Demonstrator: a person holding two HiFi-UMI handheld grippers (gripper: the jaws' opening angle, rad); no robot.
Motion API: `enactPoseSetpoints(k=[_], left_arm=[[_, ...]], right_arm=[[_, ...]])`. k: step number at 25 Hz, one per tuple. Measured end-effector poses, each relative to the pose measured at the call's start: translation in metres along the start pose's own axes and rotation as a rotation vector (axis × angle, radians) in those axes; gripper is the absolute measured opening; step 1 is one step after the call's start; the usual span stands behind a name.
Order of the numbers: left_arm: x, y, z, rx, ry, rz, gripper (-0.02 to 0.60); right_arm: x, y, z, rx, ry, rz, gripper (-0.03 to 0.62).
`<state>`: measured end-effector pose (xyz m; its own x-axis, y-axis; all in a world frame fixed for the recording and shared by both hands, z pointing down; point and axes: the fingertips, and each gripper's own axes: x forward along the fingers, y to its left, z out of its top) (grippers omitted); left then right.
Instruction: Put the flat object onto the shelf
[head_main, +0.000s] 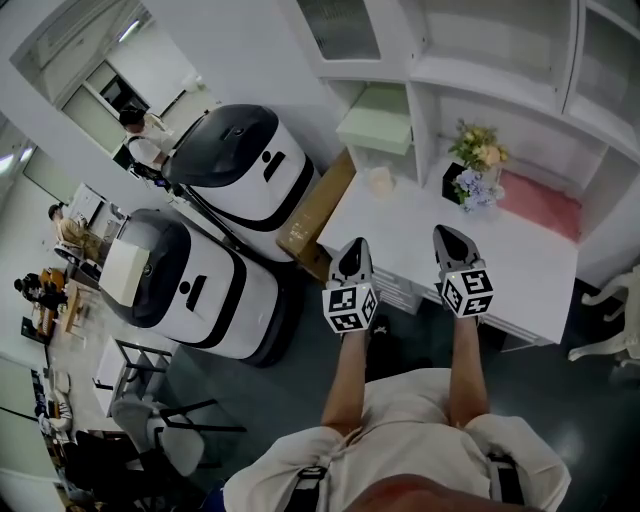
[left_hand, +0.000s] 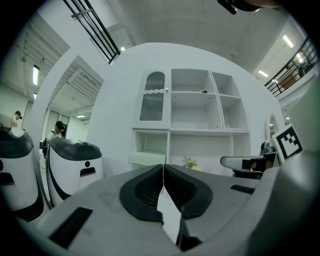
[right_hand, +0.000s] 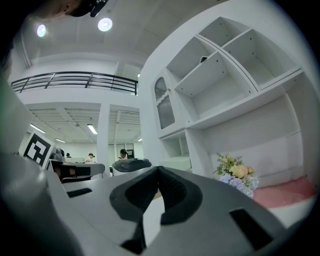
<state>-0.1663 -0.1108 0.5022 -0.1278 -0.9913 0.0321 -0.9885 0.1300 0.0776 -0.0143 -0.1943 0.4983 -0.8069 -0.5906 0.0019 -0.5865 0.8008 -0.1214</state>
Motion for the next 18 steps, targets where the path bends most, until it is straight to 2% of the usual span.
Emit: enactPoseSetpoints(k=[14, 18], left_arm=[[0.004, -0.002, 0.002, 0.025, 0.01, -0.026, 0.012], [0.005, 0.008, 0.004, 0.024, 0.005, -0.012, 0.012]], right_arm=[[0.01, 0.007, -0.004, -0.009, 0.02, 0.005, 0.069], [0.017, 0.009, -0.005, -0.008, 0.026, 0.003, 0.069]])
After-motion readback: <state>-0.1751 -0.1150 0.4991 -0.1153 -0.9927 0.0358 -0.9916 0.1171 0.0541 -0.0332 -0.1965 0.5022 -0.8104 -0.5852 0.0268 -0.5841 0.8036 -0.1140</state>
